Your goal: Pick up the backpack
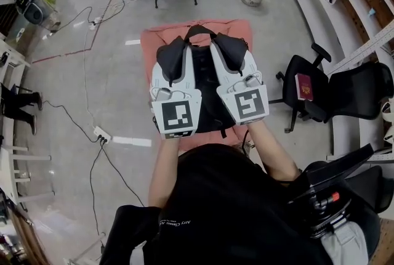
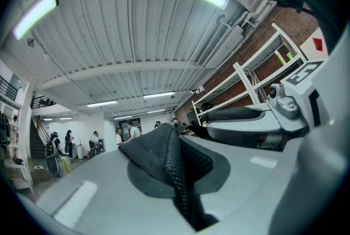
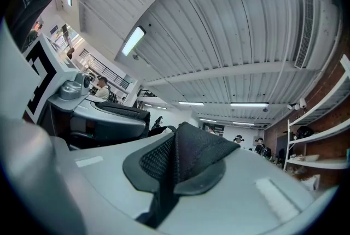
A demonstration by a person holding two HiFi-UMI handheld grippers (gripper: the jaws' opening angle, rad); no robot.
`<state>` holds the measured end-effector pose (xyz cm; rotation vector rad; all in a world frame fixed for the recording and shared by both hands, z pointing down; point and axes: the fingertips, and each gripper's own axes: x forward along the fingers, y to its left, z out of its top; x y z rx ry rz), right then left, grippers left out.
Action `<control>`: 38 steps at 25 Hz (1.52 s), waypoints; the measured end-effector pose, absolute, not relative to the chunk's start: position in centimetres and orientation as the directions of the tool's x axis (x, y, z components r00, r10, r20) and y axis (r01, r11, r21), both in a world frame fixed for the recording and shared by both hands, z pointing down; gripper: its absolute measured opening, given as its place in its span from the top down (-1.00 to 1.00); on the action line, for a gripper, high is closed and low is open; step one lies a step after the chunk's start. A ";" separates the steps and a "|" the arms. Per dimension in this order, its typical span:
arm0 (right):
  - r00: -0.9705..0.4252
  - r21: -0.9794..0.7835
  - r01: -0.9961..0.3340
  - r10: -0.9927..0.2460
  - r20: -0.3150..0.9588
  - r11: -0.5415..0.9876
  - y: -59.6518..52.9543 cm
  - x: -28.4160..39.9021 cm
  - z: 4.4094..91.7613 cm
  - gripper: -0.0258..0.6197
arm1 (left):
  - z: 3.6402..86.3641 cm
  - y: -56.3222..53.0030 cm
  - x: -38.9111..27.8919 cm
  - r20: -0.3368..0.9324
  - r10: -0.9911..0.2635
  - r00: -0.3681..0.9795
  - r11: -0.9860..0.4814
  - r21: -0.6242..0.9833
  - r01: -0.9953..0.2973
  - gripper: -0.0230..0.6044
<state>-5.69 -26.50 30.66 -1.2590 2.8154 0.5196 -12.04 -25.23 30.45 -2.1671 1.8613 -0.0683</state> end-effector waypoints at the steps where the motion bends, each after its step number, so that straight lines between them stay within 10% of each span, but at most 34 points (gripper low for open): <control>1: -0.675 0.295 -0.728 -0.724 -0.145 0.619 -26.6 -5.6 30.7 0.84 | 30.6 -25.3 -12.0 -0.141 -0.976 0.169 -0.131 -0.242 -0.961 0.86; 38: -0.634 0.358 -0.737 -0.770 -0.072 0.573 -31.1 -6.0 33.6 0.84 | 33.5 -30.1 -12.2 -0.124 -0.971 0.202 -0.167 -0.249 -0.954 0.86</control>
